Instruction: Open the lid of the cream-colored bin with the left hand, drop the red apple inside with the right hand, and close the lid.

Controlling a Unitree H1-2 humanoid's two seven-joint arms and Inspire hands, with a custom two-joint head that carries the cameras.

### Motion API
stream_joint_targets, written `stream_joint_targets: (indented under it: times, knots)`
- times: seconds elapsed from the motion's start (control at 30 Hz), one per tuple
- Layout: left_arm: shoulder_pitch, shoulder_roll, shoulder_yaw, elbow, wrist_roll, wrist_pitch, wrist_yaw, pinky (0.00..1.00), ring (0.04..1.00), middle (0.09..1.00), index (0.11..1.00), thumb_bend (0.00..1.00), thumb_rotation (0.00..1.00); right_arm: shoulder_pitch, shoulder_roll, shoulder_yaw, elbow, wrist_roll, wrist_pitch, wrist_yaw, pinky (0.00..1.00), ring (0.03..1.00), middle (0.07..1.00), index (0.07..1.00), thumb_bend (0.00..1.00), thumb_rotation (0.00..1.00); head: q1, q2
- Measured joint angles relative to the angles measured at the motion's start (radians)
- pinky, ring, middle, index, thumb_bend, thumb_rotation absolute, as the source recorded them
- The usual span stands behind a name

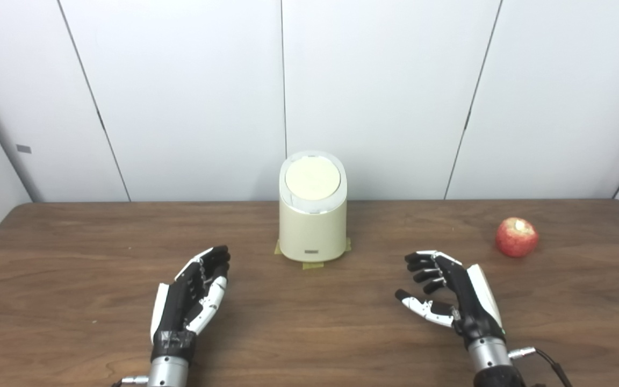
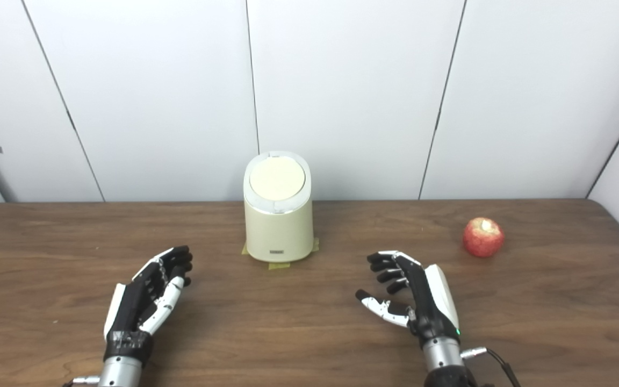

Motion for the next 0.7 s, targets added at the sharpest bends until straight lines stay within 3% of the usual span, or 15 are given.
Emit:
stream_joint_targets:
  times: [0.6,0.7]
  knots:
    - [0.0,0.0,0.001,0.0,0.002,0.0,0.0,0.72,0.78,0.783,0.768,0.23,0.39,0.0,0.001,0.001,0.0,-0.002,0.0,0.0,0.48,0.594,0.641,0.64,0.3,0.08,-0.005,-0.009]
    - [-0.001,0.001,0.001,0.001,0.005,-0.004,0.004,0.71,0.776,0.782,0.767,0.22,0.38,0.0,0.004,0.001,0.002,-0.002,0.0,0.0,0.49,0.596,0.644,0.644,0.31,0.12,-0.008,-0.015]
